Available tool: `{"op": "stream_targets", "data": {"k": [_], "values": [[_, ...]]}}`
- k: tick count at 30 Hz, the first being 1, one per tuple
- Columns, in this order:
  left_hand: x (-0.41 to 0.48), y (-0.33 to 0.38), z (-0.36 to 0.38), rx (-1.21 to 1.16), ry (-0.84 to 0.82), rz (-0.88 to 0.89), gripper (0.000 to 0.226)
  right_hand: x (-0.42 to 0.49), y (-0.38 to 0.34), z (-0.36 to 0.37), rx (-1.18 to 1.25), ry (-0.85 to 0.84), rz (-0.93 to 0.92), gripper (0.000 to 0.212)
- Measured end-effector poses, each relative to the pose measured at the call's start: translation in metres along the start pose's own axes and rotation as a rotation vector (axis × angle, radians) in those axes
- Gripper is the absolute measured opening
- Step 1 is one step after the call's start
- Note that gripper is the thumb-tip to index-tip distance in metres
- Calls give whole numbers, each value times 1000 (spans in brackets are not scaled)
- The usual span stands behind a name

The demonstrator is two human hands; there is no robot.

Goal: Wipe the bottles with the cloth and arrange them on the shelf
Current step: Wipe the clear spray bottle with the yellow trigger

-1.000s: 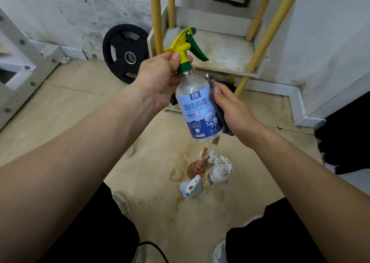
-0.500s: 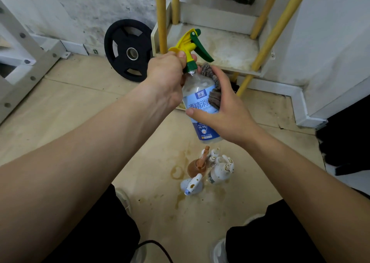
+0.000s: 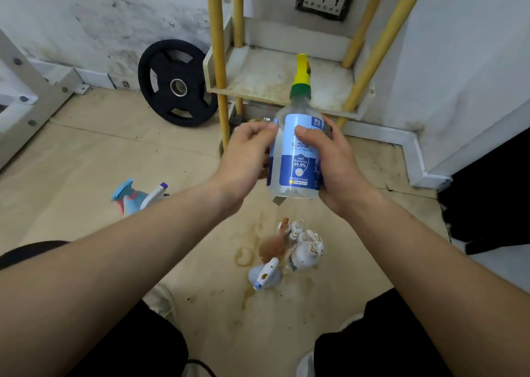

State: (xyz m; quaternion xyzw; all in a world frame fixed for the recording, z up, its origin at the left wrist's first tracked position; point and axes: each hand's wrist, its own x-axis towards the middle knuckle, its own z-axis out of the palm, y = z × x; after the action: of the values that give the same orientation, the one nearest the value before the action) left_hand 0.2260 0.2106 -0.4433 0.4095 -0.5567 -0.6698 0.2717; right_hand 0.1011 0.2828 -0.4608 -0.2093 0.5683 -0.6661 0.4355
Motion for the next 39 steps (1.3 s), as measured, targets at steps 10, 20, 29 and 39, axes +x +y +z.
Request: {"op": "stream_targets", "data": {"k": [10,20,29,39], "values": [[-5,-10,20,-96,-101,-21,39,-10,-11,6,300,1,20,57],[-4,5,21,-71,-22,46,51,-16,-1,19,-54,41,-230,50],[4,7,8,5,152,21,58,-29,18,28,-533,-34,-366,68],[4,17,-8,-497,-138,-201,50,-26,3,29,27,-14,-209,73]]}}
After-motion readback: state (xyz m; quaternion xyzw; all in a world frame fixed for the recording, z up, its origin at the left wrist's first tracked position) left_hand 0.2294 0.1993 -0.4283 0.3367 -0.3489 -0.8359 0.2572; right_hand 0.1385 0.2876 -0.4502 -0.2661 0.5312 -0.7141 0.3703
